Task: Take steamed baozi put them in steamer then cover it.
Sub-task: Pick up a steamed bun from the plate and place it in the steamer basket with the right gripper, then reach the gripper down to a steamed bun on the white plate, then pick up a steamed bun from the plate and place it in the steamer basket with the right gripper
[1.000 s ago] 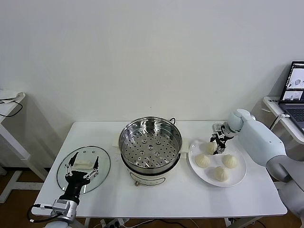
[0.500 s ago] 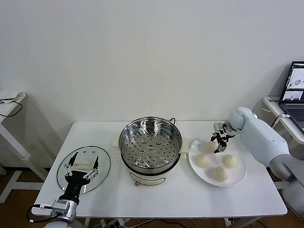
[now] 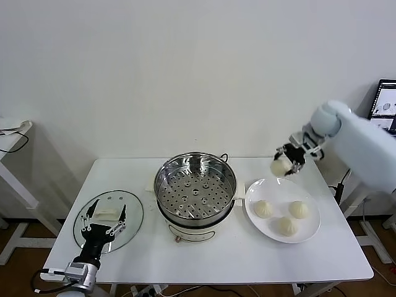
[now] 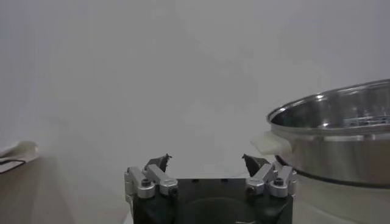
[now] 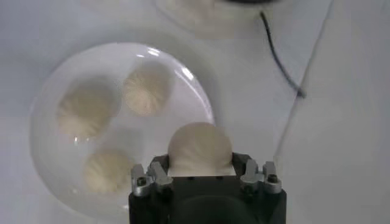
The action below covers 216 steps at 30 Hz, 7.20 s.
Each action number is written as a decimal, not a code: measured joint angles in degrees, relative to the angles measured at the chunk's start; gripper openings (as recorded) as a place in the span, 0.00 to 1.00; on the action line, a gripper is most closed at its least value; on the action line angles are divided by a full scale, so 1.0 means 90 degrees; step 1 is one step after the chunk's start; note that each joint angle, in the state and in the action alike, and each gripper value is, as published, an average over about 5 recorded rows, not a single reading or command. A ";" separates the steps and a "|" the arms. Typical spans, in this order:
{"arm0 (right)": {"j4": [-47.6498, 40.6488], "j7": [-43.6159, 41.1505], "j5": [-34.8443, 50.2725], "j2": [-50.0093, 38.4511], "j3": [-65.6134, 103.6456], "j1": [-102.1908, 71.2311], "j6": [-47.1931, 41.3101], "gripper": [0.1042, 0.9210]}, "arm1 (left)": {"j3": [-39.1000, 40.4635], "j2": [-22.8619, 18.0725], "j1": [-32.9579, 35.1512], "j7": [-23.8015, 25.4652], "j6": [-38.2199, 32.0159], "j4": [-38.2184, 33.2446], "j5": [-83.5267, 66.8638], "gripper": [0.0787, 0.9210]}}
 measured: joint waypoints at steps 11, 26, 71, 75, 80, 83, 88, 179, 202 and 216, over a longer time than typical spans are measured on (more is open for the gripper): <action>0.0667 0.0055 0.0294 0.0798 -0.1080 0.1245 0.0860 0.65 | -0.0162 0.0042 -0.0009 -0.0031 0.0007 0.0019 -0.0046 0.88; 0.0296 0.0244 0.0203 0.2330 -0.1533 0.1345 0.1637 0.65 | -0.0426 0.0148 -0.0021 0.0034 0.0025 0.0089 -0.0210 0.88; -0.2094 0.0988 -0.1228 0.3797 -0.0890 -0.0359 0.2347 0.74 | -0.0617 0.0168 0.0055 0.0198 -0.0038 0.0133 -0.0275 0.88; -0.2102 0.1015 -0.1186 0.3781 -0.0891 -0.0339 0.2323 0.85 | -0.0623 0.0165 0.0064 0.0201 -0.0051 0.0139 -0.0275 0.88; -0.1907 0.0956 -0.0915 0.3609 -0.0972 -0.0176 0.2183 0.88 | -0.0625 0.0165 0.0089 0.0206 -0.0069 0.0145 -0.0275 0.88; -0.1661 0.0872 -0.0587 0.3371 -0.1066 0.0024 0.1991 0.88 | -0.0624 0.0165 0.0110 0.0210 -0.0078 0.0126 -0.0275 0.88; -0.1058 0.0686 0.0263 0.2691 -0.1318 0.0545 0.1316 0.88 | -0.0588 0.0163 0.0149 0.0210 -0.0091 0.0061 -0.0274 0.88; 0.0041 0.0764 0.1529 -0.0389 -0.0713 -0.1369 -0.4041 0.64 | -0.0306 0.0074 0.0060 0.0191 -0.0177 0.0106 -0.0242 0.88; 0.2370 0.1321 0.4525 -0.0230 -0.3585 0.2574 -0.5567 0.65 | -0.0309 0.0143 0.0063 0.0208 -0.0207 -0.0095 -0.0250 0.88; 0.1871 0.1732 0.5021 0.1831 -0.3475 0.2343 -0.6187 0.66 | -0.0494 0.0134 0.0030 0.0237 -0.0212 -0.0094 -0.0320 0.88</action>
